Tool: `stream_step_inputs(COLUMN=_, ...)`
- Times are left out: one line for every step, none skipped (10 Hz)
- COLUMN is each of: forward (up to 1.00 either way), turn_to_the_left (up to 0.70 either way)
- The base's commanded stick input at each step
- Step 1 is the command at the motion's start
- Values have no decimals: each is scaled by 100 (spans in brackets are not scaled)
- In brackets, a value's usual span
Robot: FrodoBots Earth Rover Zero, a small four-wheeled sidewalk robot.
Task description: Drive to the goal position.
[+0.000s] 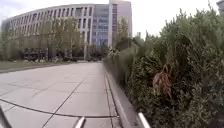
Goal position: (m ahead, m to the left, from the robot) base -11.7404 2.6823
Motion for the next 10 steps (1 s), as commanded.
stream_step_inputs(forward=0, turn_to_the_left=0)
stream_step_inputs(forward=0, turn_to_the_left=0)
stream_step_inputs(forward=0, turn_to_the_left=0)
stream_step_inputs(forward=0, turn_to_the_left=0)
stream_step_inputs(forward=52, turn_to_the_left=0)
stream_step_inputs(forward=70, turn_to_the_left=0)
stream_step_inputs(forward=70, turn_to_the_left=0)
stream_step_inputs(forward=70, turn_to_the_left=0)
stream_step_inputs(forward=67, turn_to_the_left=8)
stream_step_inputs(forward=25, turn_to_the_left=50)
